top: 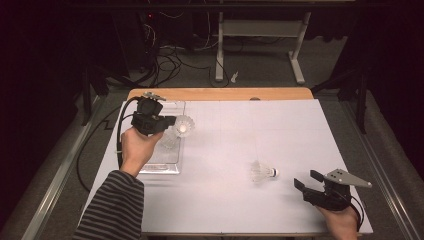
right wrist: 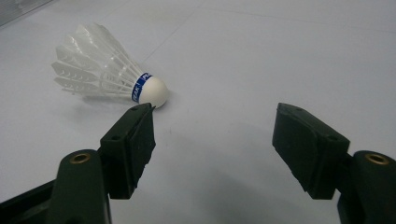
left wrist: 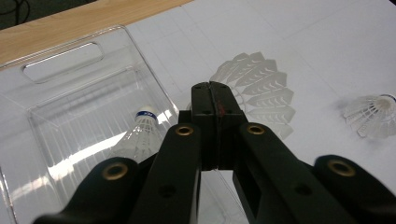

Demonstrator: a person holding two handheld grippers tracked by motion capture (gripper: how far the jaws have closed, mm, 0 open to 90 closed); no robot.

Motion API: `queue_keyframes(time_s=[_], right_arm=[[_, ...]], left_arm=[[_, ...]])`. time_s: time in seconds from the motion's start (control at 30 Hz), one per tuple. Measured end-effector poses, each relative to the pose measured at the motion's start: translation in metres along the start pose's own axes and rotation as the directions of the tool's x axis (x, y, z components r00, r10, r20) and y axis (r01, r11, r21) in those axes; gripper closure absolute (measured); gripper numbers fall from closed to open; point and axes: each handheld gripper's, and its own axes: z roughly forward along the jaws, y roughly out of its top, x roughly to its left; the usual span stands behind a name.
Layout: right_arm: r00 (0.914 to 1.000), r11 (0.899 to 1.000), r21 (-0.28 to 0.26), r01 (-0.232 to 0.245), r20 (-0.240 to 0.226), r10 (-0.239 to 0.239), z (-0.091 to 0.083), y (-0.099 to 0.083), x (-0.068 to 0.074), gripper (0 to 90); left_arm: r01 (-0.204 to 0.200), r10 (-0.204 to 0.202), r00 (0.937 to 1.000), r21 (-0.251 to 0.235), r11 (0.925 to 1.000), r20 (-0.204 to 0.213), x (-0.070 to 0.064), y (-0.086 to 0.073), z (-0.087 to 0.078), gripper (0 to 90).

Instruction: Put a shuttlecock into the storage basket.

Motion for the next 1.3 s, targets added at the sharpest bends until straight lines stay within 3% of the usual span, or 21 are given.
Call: queue_keyframes(time_s=[0.63, 1.3], right_arm=[[1.0000, 1.000, 0.001, -0.001, 0.000, 0.001, 0.000, 0.000, 0.000, 30.5], [1.0000, 1.000, 0.003, -0.002, -0.001, 0.002, 0.000, 0.000, 0.000, 30.5]], left_arm=[[0.030, -0.031, 0.9962, -0.021, 0.9993, -0.082, 0.028, 0.012, 0.003, 89.7], [0.070, -0.078, 0.9812, -0.051, 0.9963, -0.177, 0.059, 0.021, 0.011, 89.7]])
